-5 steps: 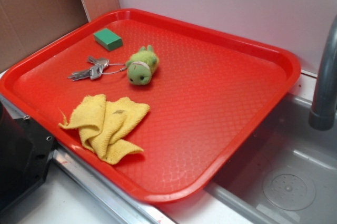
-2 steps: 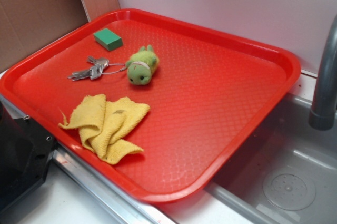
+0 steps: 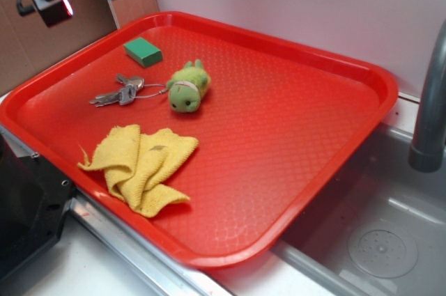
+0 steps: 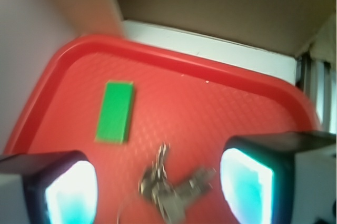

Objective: Grab the green block.

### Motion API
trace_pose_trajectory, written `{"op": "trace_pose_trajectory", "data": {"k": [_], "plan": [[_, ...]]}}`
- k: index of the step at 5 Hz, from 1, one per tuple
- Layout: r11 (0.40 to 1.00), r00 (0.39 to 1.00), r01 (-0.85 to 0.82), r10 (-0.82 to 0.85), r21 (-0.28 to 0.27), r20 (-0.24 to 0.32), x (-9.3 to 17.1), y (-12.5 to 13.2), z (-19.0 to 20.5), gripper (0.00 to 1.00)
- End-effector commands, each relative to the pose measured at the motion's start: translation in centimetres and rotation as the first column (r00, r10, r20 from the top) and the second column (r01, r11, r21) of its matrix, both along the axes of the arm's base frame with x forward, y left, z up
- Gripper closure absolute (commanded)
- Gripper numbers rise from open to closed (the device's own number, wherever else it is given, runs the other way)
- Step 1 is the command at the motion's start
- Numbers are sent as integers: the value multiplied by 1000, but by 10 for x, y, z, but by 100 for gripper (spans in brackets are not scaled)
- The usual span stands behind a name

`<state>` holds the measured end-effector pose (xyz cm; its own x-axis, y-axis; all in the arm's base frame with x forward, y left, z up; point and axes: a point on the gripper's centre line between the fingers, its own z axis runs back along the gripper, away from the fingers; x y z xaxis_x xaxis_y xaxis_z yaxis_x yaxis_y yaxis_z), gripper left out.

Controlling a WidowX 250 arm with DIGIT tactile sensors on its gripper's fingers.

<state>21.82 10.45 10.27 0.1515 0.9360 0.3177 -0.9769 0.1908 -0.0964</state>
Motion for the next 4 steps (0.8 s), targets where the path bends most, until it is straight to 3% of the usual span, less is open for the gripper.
{"op": "trace_pose_trajectory", "data": {"k": [1,2,4], "plan": [[995,995,-89,87,50,50,37,36,-16,0],[992,993,-110,107,69,40,52,46,-28,0],[989,993,-122,122,85,4,52,48,-46,0]]}}
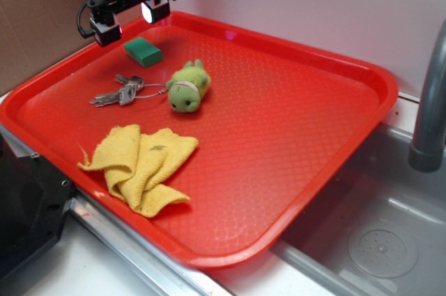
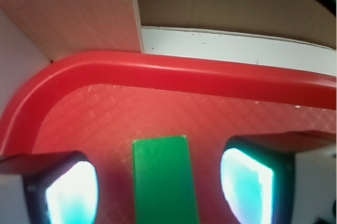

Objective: Grab the green block.

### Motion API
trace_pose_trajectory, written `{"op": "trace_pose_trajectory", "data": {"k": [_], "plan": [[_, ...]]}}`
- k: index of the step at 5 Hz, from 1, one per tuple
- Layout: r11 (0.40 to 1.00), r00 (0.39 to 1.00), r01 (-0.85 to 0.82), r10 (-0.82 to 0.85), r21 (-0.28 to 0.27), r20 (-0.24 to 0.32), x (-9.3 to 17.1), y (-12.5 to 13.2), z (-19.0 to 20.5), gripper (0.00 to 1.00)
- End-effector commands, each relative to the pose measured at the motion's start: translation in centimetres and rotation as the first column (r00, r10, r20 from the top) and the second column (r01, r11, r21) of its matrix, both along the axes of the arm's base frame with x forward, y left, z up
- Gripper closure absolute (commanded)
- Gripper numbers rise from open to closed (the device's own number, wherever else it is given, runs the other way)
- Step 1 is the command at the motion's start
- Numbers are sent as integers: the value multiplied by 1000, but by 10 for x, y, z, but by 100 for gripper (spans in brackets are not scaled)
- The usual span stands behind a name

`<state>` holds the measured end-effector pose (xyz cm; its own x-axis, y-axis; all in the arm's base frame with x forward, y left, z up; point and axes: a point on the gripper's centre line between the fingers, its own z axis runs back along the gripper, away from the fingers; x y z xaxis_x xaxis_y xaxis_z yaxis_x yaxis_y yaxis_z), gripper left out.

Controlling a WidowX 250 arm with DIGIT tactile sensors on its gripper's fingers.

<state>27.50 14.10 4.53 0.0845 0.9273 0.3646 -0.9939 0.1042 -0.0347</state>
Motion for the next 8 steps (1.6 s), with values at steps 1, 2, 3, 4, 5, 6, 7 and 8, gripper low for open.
{"op": "trace_pose_trajectory", "data": {"k": [1,2,3,4,5,6,7,8], "plan": [[999,999,-20,19,42,25,-6,8,0,0],[999,1000,-24,23,47,16,-6,7,-6,0],[998,999,-30,29,64,20,-9,6,-16,0],[997,1000,-16,14,79,22,-11,2,-17,100],[996,999,-16,13,88,38,-12,-3,-18,100],[995,998,58,-59,85,10,-13,-5,-10,100],[962,968,250,-252,109,7,-14,-18,19,100],[889,890,456,-456,52,-17,-20,-30,57,100]]}}
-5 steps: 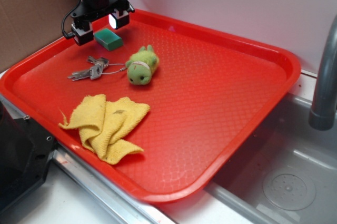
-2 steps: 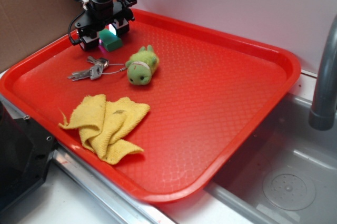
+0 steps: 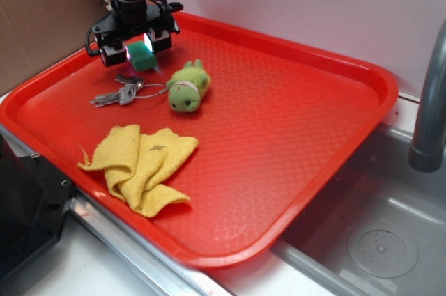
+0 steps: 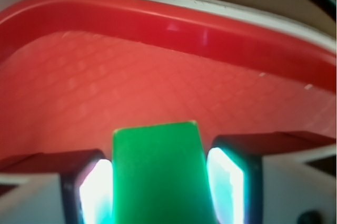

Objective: Grab the green block.

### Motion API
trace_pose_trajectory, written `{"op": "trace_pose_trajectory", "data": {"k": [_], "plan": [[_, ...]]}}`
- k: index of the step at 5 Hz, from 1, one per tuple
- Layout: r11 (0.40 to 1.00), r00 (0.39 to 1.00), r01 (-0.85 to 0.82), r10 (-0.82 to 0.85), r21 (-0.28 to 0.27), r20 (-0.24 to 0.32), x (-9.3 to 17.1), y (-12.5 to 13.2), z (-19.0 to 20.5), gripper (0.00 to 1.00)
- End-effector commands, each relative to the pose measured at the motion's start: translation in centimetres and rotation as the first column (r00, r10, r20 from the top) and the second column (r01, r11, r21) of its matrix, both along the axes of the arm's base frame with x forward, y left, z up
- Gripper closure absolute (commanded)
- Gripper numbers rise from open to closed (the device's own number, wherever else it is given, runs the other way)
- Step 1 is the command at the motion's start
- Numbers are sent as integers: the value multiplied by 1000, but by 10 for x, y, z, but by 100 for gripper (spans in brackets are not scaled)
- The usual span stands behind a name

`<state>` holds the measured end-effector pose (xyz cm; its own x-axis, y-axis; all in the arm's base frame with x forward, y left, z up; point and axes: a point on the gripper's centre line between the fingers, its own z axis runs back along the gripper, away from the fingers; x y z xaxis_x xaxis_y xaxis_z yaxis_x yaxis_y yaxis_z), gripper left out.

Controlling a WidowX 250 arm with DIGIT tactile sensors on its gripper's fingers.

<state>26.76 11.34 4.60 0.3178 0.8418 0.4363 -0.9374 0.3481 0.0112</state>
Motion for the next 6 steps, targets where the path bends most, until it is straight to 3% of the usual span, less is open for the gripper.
{"op": "trace_pose_trajectory", "data": {"k": [1,2,3,4,5,6], "plan": [[884,890,442,-453,-150,-48,-18,-23,84,100],[749,741,627,-658,-213,-135,-25,-56,105,100],[558,549,777,-827,-292,-121,-42,-89,117,100],[341,325,886,-940,-314,-102,-63,-105,130,100],[261,249,914,-965,-310,-80,-74,-109,132,100],[306,303,885,-951,-351,-66,-67,-96,125,100]]}}
